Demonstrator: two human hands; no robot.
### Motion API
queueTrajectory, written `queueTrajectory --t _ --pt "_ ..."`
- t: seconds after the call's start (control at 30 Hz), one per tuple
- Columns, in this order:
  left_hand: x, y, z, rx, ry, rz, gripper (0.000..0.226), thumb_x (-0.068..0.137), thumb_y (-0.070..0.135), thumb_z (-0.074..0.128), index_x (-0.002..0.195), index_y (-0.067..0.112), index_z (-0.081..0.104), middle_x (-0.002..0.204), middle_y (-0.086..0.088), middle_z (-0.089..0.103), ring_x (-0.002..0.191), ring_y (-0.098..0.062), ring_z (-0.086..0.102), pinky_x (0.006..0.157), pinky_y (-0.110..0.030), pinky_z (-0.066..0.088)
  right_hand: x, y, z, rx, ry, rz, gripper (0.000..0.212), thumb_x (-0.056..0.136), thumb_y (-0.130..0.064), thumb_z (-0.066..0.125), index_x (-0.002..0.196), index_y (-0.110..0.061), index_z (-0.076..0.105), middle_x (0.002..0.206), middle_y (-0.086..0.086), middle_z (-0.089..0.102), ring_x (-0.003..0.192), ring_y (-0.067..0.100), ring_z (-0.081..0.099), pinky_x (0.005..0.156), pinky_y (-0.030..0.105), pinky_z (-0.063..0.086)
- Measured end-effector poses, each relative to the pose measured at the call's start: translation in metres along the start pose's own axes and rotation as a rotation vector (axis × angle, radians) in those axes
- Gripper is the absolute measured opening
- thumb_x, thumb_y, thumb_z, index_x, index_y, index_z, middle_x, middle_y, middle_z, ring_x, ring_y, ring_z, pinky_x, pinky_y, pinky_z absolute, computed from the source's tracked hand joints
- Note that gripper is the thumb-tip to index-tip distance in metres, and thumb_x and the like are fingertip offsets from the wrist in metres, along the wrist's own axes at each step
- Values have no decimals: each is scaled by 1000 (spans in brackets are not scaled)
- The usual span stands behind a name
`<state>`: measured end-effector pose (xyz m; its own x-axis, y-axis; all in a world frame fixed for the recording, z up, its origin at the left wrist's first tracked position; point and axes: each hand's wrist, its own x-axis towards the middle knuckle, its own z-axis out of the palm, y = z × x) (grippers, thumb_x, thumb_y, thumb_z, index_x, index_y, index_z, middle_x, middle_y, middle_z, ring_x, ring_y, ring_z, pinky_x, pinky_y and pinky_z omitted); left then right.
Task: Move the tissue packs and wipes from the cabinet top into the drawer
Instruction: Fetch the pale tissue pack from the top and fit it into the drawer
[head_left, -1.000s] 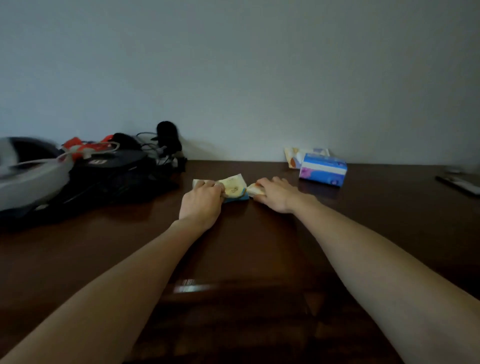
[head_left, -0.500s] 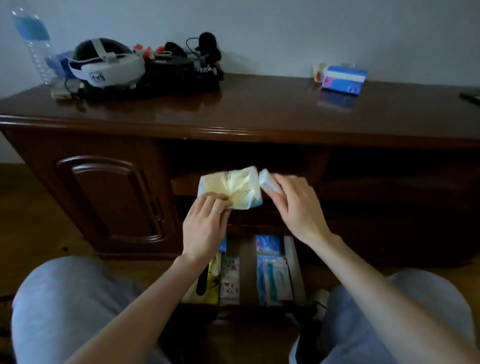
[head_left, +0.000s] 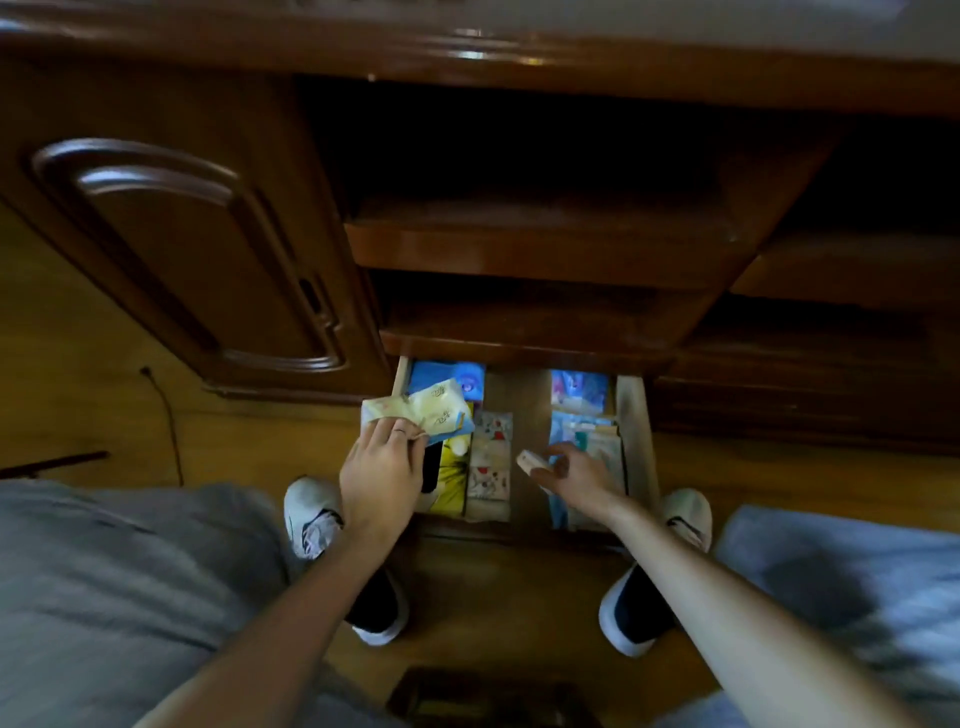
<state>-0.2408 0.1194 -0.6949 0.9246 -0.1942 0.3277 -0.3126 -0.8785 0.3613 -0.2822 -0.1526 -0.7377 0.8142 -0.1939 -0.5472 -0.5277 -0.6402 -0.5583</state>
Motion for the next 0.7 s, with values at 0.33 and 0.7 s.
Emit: queueTrajectory --t 0.33,0.7 --pt "-3 -12 30 -17 -82 -109 12 95 23 66 93 11 68 99 -3 67 97 -23 60 68 -37 54 58 -23 42 -335 -108 -220 52 91 -38 71 140 -26 56 140 1 58 120 23 59 86 35 48" --pt "-6 -20 36 -38 -93 -161 14 94 28 66 97 15 69 102 2 68 101 -16 57 65 -31 53 62 -7 62 -502 -247 -342 58 88 -39 72 141 -31 52 149 -1 48 132 26 52 100 44 47"
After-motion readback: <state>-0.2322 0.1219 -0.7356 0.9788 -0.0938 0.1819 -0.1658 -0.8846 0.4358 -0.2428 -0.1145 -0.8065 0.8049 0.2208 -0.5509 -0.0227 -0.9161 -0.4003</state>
